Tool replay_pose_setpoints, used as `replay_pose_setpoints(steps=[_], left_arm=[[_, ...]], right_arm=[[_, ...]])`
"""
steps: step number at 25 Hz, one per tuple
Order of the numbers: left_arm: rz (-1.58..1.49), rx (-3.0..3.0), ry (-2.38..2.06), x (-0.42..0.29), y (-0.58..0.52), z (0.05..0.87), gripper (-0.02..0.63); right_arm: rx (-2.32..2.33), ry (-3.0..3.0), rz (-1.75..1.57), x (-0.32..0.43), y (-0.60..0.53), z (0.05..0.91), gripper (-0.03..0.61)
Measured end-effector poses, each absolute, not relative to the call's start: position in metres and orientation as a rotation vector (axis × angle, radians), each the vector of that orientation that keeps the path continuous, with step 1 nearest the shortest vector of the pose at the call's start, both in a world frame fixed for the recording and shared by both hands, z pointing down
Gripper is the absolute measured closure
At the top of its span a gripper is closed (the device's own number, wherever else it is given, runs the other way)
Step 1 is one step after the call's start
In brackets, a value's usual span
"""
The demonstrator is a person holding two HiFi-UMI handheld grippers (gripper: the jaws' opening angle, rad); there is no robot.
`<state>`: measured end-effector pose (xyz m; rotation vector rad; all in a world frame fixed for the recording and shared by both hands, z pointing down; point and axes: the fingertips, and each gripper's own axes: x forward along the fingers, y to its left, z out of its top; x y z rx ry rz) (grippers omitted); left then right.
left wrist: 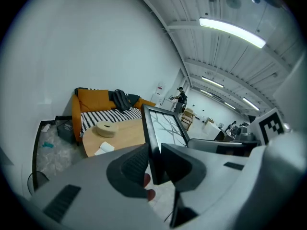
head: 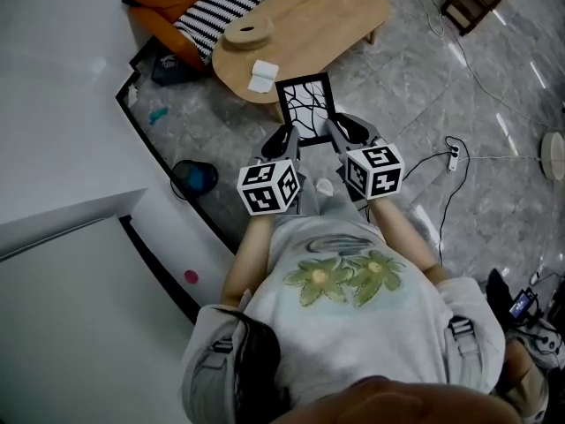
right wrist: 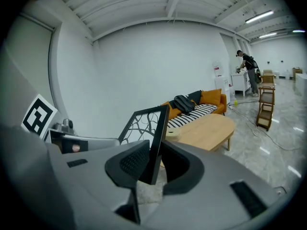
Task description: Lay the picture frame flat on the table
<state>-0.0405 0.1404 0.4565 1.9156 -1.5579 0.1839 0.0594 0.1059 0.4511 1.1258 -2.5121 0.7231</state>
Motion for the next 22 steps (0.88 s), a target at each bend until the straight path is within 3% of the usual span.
replay_pose_setpoints(steps=[22], left_arm=[[0.197,1.917,-1.496,-0.060,-0.025,0.459,0.525]], right_arm=[[1.170,-2.452,0.760,0.041,-0.055,0.455,0.492]])
